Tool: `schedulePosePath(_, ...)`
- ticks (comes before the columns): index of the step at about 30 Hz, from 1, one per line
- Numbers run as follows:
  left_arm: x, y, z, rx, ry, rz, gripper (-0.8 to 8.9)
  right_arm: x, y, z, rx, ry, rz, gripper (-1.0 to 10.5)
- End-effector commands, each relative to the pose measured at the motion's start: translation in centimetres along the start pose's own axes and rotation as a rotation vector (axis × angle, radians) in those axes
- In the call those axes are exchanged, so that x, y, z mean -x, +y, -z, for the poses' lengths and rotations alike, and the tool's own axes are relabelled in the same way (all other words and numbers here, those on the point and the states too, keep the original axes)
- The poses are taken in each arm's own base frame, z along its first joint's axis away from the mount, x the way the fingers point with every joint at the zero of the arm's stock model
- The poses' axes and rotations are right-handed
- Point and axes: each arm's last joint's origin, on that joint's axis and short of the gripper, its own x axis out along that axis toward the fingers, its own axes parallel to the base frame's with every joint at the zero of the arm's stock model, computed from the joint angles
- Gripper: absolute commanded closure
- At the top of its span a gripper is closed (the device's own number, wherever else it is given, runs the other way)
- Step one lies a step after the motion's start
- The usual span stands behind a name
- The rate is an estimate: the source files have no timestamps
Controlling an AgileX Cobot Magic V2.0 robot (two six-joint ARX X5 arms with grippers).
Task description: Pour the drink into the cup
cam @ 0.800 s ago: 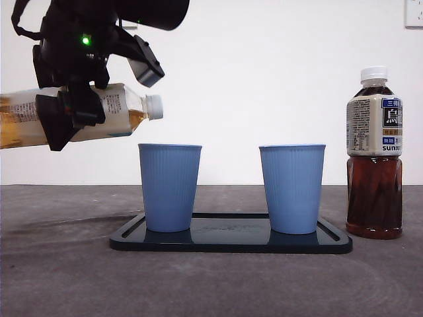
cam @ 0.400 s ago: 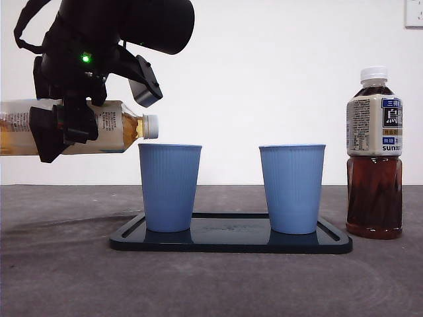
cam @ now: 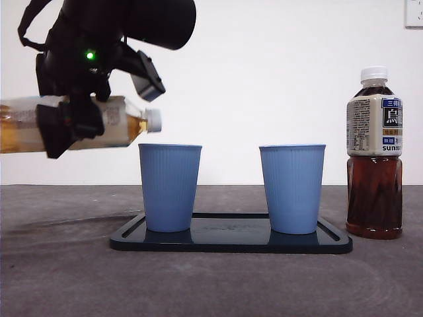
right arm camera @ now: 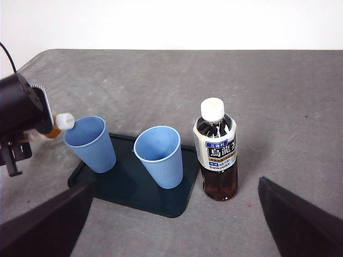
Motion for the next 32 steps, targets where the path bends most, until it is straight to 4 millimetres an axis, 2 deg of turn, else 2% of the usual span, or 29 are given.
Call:
schedulePosePath(1,1.3,1.3,-0.8,0.115,-0.048,-0.042,5.66,0.4,0.1,-0.3,0.002,-0.017,-0.007,4.6)
schedulePosePath(7,3.5,3.5,-0.1,0.348,-0.144,0.016,5.66,0.4,0.1,-0.2,0.002,-0.003,-0.004,4.6)
schedulePosePath(12,5.6,6.0,1.8,0.620,-0.295,0.199,5.66,0.4,0.0,-0.2,0.002,0.001,0.004,4.6)
schedulePosePath(17,7.3,8.4,3.4,0.791,-0.473,0.289,5.66,0.4,0.0,-0.1,0.006,0.002,0.005,4.6)
schedulePosePath(20,7.7,9.2,4.3,0.874,-0.547,0.313,5.66,0.4,0.0,-0.1,0.021,0.002,0.004,4.6)
schedulePosePath(25,6.5,8.4,5.6,0.965,-0.628,0.327,5.66,0.4,0.0,-0.1,0.047,0.002,0.004,4.6)
schedulePosePath(32,2.2,4.6,6.4,1.063,-0.726,0.391,5.66,0.4,0.1,-0.2,0.073,0.003,-0.005,4.6)
